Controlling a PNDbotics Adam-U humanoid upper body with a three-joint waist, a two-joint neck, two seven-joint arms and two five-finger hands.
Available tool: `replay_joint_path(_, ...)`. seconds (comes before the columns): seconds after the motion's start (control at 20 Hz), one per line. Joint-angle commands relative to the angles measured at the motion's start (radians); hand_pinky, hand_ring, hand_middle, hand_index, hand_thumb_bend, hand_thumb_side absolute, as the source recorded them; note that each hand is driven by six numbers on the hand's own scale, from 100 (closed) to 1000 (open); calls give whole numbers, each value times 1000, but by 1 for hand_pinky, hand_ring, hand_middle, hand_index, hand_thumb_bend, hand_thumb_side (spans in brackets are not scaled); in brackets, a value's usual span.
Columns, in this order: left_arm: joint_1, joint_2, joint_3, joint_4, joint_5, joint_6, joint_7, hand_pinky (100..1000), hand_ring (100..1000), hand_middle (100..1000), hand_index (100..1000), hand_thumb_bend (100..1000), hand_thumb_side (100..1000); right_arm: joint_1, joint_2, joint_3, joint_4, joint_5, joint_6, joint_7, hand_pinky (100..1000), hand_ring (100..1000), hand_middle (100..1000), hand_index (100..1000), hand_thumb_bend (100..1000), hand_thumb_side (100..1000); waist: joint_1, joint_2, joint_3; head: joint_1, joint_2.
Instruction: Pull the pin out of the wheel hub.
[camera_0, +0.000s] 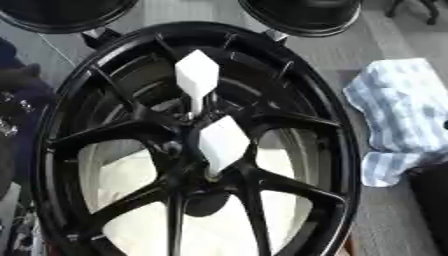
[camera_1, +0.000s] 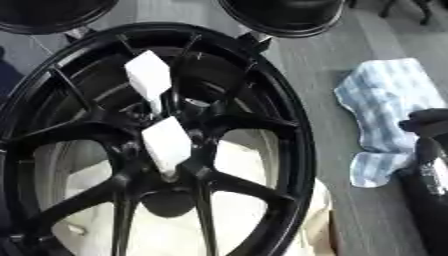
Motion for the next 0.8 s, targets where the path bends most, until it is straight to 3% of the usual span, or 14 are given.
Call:
replay_joint_path(0.05,-1,24,4,-15,1,-2,-1,786,934,682,817,100,712,9,-136,-24,-18,33,-65,2,754,710,685,610,225,311,-3,-26,-3,4,6)
replay_joint_path(0.4,6,34,2,-15,3,2,-2,786,933,682,816,100,713,-28,-370,-22,-18,118,-99,-8,765,739,705,655,244,302,-16,-37,4,-1,12)
replay_joint_path(0.5,9,38,1,-15,5,4,-1,786,933,681,816,100,713,-64,-434,-7,-18,142,-83,-8,766,744,704,666,219,265,-20,-41,8,-6,13)
replay_joint_path(0.55,10,40,1,-15,6,5,-1,786,933,681,816,100,713,-83,-462,2,-18,152,-73,-6,767,745,707,670,260,303,-22,-44,10,-9,14)
replay_joint_path(0.8,13,46,-3,-15,14,11,-4,785,932,681,816,100,714,-210,-574,74,-18,187,-53,47,775,757,717,696,334,313,-31,-54,27,-30,21)
